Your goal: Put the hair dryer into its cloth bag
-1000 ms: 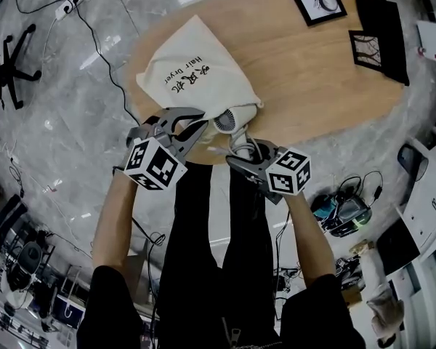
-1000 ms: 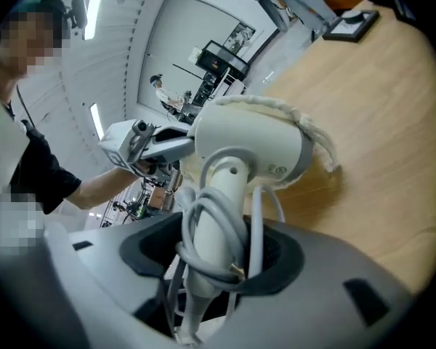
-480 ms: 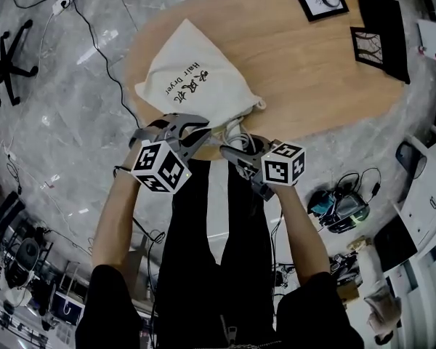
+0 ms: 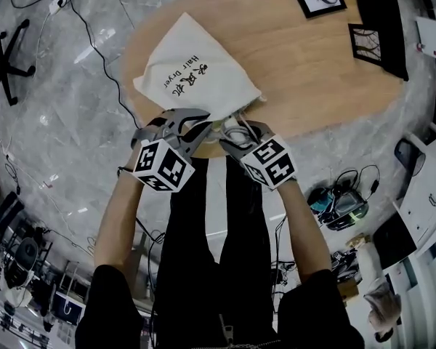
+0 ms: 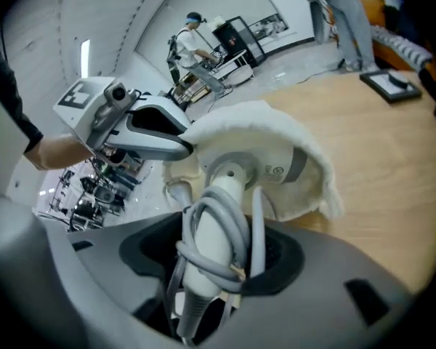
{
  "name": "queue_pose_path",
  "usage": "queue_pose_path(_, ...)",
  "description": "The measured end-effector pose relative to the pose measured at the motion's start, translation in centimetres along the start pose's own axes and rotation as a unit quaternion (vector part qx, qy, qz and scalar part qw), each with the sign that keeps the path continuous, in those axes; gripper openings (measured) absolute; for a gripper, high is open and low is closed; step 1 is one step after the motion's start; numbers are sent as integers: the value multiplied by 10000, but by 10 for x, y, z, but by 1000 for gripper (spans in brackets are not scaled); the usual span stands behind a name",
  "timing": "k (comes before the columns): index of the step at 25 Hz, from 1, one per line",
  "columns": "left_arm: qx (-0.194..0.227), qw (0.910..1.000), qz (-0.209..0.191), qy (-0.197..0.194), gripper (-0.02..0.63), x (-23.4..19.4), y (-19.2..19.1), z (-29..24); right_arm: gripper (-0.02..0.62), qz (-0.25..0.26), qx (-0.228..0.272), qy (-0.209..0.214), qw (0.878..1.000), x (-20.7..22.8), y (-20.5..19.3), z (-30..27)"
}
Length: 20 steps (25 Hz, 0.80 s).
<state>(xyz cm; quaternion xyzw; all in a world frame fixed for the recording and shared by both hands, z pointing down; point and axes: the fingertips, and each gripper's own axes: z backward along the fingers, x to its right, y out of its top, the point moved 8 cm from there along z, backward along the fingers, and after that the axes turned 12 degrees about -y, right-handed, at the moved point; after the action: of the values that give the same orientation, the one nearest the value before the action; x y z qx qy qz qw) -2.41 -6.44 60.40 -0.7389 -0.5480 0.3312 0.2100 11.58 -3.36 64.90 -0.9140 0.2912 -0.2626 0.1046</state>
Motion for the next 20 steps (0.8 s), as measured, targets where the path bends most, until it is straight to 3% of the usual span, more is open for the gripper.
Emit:
queue_pose_path(6,95,9998,-8,-152,43,2,8,-6,250,683,-127,-206,9974,10,21,-5)
queue_pose_path(13,45,9996,216,-184,43,-7,5,-7,255,901,88,-507,9946,16,34,-22)
queue_pose_path(17,-36,9991,372,-218,43,-10,0,-8,256,1298,149,-884,9875,19,29,-30)
queue_pose_path(20,-103,9990,385,-225,43,-10,-3,-11,256,1207,185,-1057,9869,23,26,-30)
